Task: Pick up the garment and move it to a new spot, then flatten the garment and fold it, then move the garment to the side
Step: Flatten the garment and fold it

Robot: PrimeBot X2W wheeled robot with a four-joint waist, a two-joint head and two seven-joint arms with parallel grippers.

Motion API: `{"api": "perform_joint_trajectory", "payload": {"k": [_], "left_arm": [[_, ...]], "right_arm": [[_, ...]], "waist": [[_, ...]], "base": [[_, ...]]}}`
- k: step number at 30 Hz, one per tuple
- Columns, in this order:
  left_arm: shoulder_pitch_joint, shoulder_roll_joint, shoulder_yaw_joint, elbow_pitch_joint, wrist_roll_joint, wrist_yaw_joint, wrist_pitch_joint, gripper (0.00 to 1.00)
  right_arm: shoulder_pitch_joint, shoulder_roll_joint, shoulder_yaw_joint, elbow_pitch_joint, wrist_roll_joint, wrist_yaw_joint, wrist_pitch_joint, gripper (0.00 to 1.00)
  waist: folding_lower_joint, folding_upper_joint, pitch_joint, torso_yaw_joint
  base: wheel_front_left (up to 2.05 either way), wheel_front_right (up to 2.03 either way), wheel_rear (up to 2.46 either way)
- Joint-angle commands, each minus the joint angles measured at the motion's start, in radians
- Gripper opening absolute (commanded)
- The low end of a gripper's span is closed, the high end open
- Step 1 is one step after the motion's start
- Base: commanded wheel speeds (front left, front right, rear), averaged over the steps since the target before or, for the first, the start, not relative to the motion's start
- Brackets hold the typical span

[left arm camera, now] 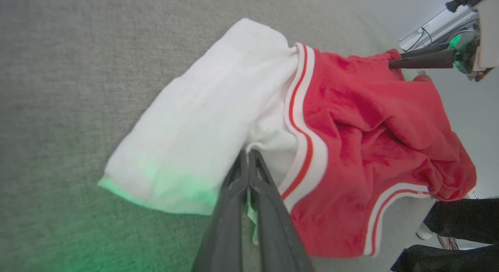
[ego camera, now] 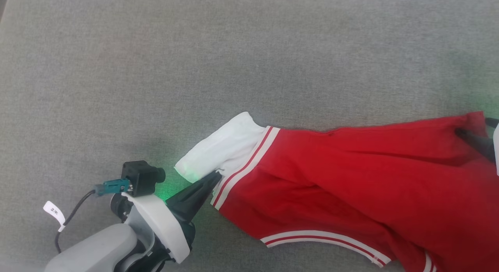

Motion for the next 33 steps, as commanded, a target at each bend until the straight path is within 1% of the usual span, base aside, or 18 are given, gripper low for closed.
{"api": "perform_joint_trajectory", "payload": {"k": [1,3,5,6,8,9,15,18,20,25,28,31,33], "left_arm": [[-0.011,-0.004,0.003,-0.002,0.014,-0.001,-0.006,0.00],[-0.016,-0.007,0.004,-0.004,0.019,-0.003,-0.006,0.00],[-0.019,-0.010,0.006,-0.005,0.017,-0.005,-0.006,0.00],[-0.020,-0.011,0.007,-0.005,0.016,-0.004,-0.006,0.00],[-0.019,-0.011,0.010,-0.003,0.016,-0.007,-0.007,0.00],[-0.019,-0.011,0.012,-0.001,0.017,-0.007,-0.007,0.00],[-0.022,-0.007,0.036,0.013,0.016,-0.021,-0.008,0.00],[-0.043,-0.004,0.061,0.015,0.000,-0.038,-0.008,0.00],[-0.068,0.004,0.076,0.021,-0.006,-0.049,-0.007,0.00],[-0.199,0.019,0.126,0.045,-0.040,-0.069,0.038,0.00],[-0.317,0.005,0.172,0.086,-0.083,-0.076,0.073,0.00],[-0.457,-0.022,0.226,0.142,-0.144,-0.076,0.102,0.00],[-0.555,-0.035,0.259,0.201,-0.162,-0.077,0.114,0.00]], "right_arm": [[-0.010,-0.001,0.006,0.012,-0.005,0.000,-0.002,1.00],[-0.015,-0.009,0.047,0.048,-0.005,0.000,0.012,1.00],[-0.020,-0.002,0.069,0.079,0.015,-0.001,0.014,1.00],[-0.020,-0.002,0.087,0.086,0.025,-0.001,0.023,0.67],[-0.017,-0.005,0.114,0.096,0.045,-0.001,0.024,0.05],[-0.020,-0.006,0.120,0.099,0.053,-0.001,0.018,0.00],[-0.064,0.000,0.111,0.099,0.103,0.000,-0.067,0.00],[-0.103,-0.002,0.093,0.105,0.120,0.000,-0.110,0.00],[-0.130,0.008,0.081,0.117,0.131,0.000,-0.140,0.00],[-0.261,0.057,0.043,0.173,0.130,0.000,-0.225,0.00],[-0.378,0.111,0.015,0.246,0.102,0.000,-0.283,0.00],[-0.517,0.165,-0.013,0.329,0.064,0.000,-0.338,0.00],[-0.613,0.202,-0.034,0.390,0.029,0.000,-0.379,0.00]], "waist": [[-0.0001,0.0001,0.008,0.006],[-0.0001,0.0001,0.015,0.011],[-0.0001,0.0001,0.020,0.012],[-0.0001,0.0001,0.022,0.012],[-0.0001,0.0001,0.023,0.011],[-0.0001,0.0001,0.022,0.010],[-0.0001,0.0001,-0.011,-0.003],[-0.0001,0.0001,-0.031,-0.012],[-0.0001,0.0001,-0.041,-0.018],[-0.0001,0.0001,-0.036,-0.038],[-0.0001,0.0001,-0.012,-0.050],[-0.0001,0.0001,0.026,-0.061],[-0.0001,0.0001,0.051,-0.068]], "base": [[0.00,0.00,0.00],[0.00,0.00,0.00],[0.00,0.00,0.00],[0.00,0.00,0.00],[0.00,0.00,0.00],[0.00,0.00,0.00],[0.00,0.00,0.00],[0.00,0.00,0.00],[0.00,0.00,0.00],[0.00,0.00,0.00],[0.00,0.00,0.00],[0.00,0.00,0.00],[0.00,0.00,0.00]]}}
